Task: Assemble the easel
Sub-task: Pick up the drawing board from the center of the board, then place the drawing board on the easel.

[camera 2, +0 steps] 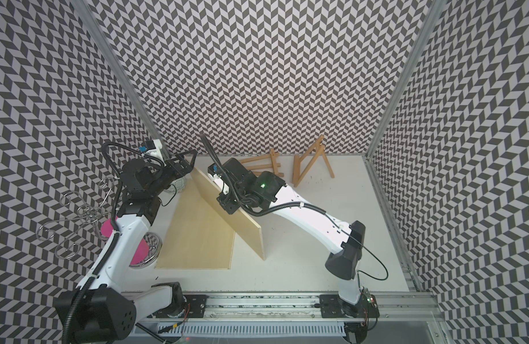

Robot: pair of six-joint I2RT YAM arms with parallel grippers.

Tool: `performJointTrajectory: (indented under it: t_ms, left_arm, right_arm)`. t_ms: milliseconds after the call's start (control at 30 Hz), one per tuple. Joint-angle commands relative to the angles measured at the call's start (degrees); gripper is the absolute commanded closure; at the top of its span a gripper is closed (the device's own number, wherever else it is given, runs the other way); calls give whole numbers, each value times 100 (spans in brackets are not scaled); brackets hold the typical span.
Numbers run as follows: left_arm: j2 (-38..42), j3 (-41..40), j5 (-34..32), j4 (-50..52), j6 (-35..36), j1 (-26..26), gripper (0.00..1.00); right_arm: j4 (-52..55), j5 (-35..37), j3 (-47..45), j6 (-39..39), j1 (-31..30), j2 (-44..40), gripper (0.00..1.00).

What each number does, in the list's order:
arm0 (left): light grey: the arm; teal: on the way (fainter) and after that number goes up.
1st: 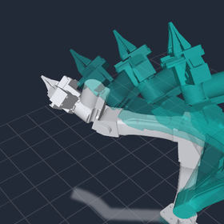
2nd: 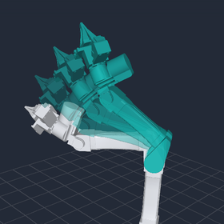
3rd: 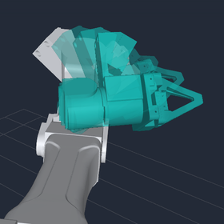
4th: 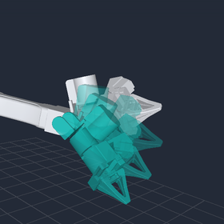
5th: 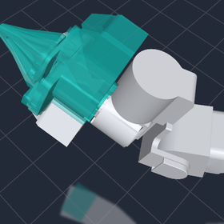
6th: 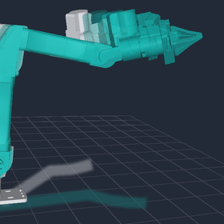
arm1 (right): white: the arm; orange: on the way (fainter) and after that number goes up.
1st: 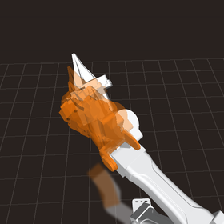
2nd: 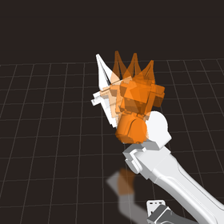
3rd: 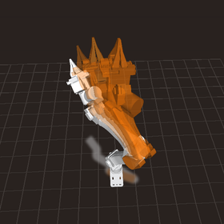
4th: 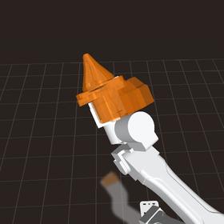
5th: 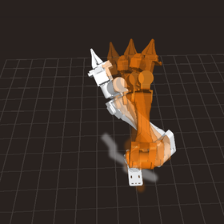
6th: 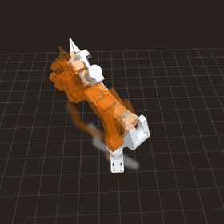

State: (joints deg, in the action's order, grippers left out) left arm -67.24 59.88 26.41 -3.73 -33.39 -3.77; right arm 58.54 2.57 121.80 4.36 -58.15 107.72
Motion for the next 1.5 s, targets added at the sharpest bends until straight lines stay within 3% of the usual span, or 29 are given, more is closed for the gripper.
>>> performJointTrajectory:
  t_ms: [0, 167, 533, 967, 1467]
  left_arm:
    - [123, 6, -45, 61, -71, 17, 1]
    - [181, 51, -41, 126, -43, 26, 0]
    - [227, 332, -129, 438, 134, 300, 0]
    - [317, 247, -415, 571, 272, 886, 0]
    - [126, -182, -809, 333, 279, 2076, 1]
  right_arm:
    - [-274, 64, 184, 286, -30, -175, 90]
    - [-344, 207, 266, 572, -30, -302, 100]
    - [-582, 1100, 465, 1442, 28, -1131, 100]
    - [-656, 1214, 396, 2060, 1091, -1972, 100]
    - [-922, 1921, 684, 2111, 2753, -1537, 100]
